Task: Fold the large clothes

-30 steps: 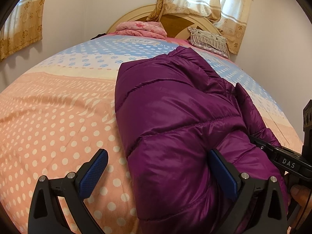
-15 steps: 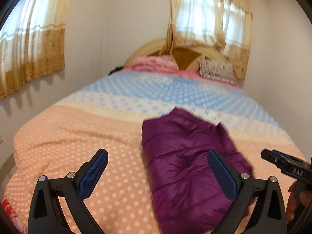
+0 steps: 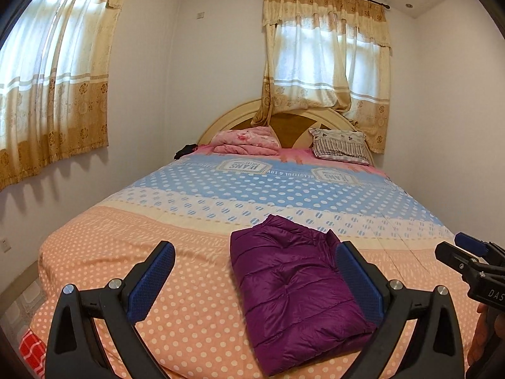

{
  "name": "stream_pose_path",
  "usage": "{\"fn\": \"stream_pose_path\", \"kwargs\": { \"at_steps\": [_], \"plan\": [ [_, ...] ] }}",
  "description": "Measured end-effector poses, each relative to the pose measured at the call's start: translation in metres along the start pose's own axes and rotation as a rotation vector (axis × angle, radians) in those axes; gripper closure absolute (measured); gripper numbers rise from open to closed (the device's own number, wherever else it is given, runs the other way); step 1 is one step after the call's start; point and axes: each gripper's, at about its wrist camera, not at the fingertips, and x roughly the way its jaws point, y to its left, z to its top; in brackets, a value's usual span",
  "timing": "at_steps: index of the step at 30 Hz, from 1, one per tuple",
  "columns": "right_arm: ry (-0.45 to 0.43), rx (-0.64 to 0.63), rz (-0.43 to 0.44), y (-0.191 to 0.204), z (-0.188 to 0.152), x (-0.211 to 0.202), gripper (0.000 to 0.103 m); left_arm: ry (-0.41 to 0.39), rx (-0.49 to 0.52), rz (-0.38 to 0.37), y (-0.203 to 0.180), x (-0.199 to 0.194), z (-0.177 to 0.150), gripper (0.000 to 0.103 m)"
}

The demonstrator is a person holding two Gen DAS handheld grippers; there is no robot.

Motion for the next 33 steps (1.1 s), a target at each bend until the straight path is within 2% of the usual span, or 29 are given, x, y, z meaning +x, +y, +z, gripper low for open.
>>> {"fn": "stream_pose_path", "kwargs": {
  "at_steps": [33],
  "plan": [
    [0.01, -0.006, 0.03, 0.009, -0.009, -0.008, 0.014, 0.011, -0.03, 0.005, 0.013, 0.006, -0.003, 0.001]
  ]
}}
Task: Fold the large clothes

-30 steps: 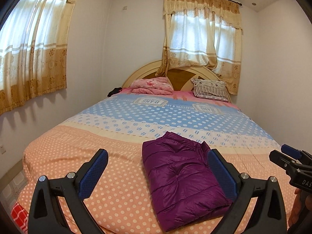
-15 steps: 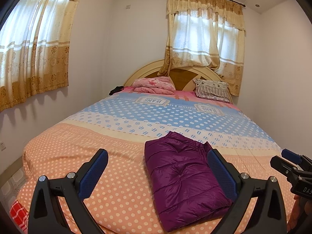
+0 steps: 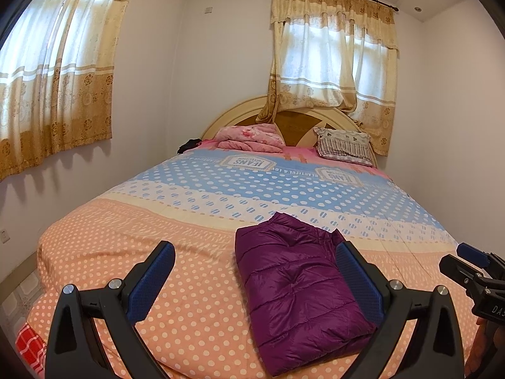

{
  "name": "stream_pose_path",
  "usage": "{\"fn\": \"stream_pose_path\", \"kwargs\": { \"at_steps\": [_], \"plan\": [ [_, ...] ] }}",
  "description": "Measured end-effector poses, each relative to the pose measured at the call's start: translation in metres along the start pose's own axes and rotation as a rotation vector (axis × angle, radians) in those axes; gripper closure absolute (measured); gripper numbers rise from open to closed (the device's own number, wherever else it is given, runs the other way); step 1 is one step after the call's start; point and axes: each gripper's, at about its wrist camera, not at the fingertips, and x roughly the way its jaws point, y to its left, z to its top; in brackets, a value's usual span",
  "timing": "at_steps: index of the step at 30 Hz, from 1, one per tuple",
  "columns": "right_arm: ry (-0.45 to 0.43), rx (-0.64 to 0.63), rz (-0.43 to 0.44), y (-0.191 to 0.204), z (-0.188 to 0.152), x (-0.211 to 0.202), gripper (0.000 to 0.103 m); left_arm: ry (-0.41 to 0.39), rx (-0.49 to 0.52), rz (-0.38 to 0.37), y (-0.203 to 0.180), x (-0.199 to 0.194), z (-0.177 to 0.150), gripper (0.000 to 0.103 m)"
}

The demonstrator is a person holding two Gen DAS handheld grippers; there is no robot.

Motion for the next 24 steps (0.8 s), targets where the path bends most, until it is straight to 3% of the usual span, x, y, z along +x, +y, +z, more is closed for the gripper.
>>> {"fn": "stream_pose_path", "kwargs": {
  "at_steps": [24],
  "plan": [
    [0.0, -0.005, 0.001, 0.0042, -0.0017, -0.0014, 0.013, 0.014, -0.007, 0.003, 0.0022, 0.0036, -0.0015, 0.001]
  ]
}}
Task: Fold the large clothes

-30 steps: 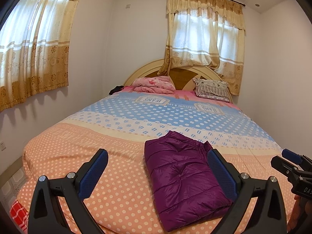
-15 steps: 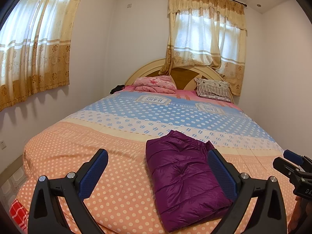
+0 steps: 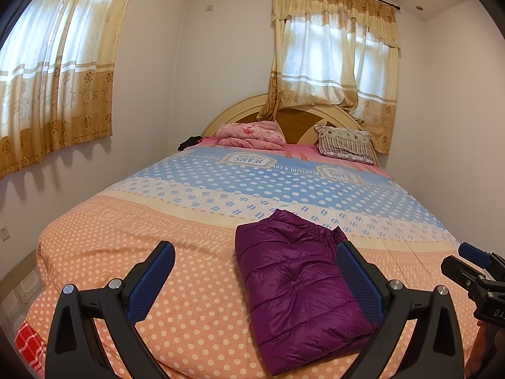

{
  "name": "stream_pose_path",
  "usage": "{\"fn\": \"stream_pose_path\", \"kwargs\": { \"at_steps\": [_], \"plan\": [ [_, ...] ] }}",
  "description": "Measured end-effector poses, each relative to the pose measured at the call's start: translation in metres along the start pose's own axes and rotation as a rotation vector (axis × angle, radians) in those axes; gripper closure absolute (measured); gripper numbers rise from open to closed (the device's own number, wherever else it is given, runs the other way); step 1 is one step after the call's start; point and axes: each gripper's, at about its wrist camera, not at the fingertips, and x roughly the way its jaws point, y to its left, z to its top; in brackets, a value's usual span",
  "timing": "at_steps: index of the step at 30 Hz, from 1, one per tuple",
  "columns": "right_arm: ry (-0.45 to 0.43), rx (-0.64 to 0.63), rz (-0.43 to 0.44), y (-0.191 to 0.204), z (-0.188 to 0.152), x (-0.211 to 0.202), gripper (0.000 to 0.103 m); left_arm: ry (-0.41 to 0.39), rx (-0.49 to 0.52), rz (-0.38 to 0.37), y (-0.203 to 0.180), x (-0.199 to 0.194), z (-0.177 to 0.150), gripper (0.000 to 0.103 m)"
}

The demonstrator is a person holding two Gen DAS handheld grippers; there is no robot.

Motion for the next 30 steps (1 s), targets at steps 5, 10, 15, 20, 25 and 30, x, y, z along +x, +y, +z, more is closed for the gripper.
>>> {"fn": "stream_pose_path", "kwargs": {
  "at_steps": [5, 10, 15, 20, 25, 30],
  "plan": [
    [-0.003, -0.004, 0.004, 0.0, -0.002, -0.002, 0.013, 0.004, 0.001, 0.019, 0.001, 0.001, 0.0, 0.001],
    [0.006, -0.008, 0.013, 0.0, -0.002, -0.002, 0.013, 0.001, 0.006, 0.031, 0.0, 0.002, -0.001, 0.001],
    [0.013, -0.017, 0.019, 0.002, -0.003, -0.001, 0.013, 0.002, -0.007, 0.029, 0.0, 0.002, -0.001, 0.001],
    [0.014, -0.018, 0.021, 0.003, -0.004, -0.002, 0.013, 0.003, 0.015, 0.05, -0.002, 0.004, -0.002, 0.001],
    [0.014, -0.019, 0.021, 0.002, -0.004, -0.002, 0.013, -0.008, 0.034, 0.06, -0.005, 0.004, -0.005, 0.001],
    [0.018, -0.013, 0.019, 0.003, -0.008, 0.0, 0.012, -0.012, 0.05, 0.057, -0.009, 0.005, -0.008, 0.001]
  ]
}}
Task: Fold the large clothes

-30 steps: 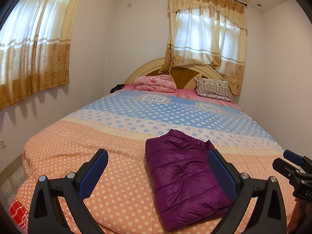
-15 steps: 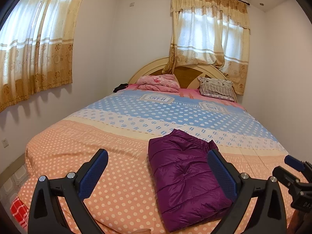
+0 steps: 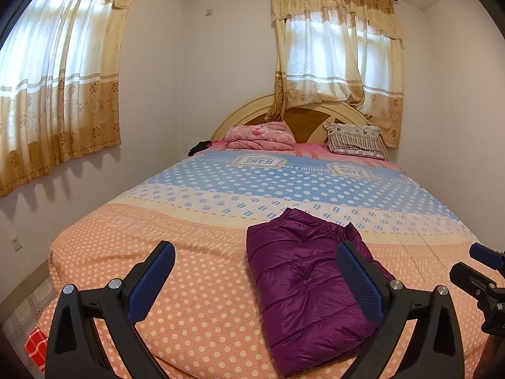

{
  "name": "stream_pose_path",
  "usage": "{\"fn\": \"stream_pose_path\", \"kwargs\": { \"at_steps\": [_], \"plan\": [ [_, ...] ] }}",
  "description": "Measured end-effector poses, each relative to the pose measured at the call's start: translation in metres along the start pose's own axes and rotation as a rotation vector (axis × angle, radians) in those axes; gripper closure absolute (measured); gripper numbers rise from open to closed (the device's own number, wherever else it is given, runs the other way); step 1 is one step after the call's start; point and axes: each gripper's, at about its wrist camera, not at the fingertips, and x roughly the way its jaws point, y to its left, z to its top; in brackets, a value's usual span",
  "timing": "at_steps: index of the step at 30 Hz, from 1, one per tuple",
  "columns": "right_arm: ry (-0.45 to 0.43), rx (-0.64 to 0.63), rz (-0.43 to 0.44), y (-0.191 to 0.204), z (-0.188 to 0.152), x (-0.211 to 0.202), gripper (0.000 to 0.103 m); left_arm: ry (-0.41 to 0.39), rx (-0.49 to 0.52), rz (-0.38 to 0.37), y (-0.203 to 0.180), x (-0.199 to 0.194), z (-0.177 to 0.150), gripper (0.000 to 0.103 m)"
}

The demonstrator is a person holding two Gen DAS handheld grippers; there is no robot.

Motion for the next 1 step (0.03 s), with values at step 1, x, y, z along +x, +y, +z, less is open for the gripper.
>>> {"fn": "stream_pose_path", "kwargs": {
  "at_steps": [1],
  "plan": [
    [0.0, 0.001, -0.001, 0.0008, -0.0011, 0.0004, 0.012, 0.003, -0.005, -0.005, -0.0001, 0.0004, 0.0, 0.001]
  ]
}}
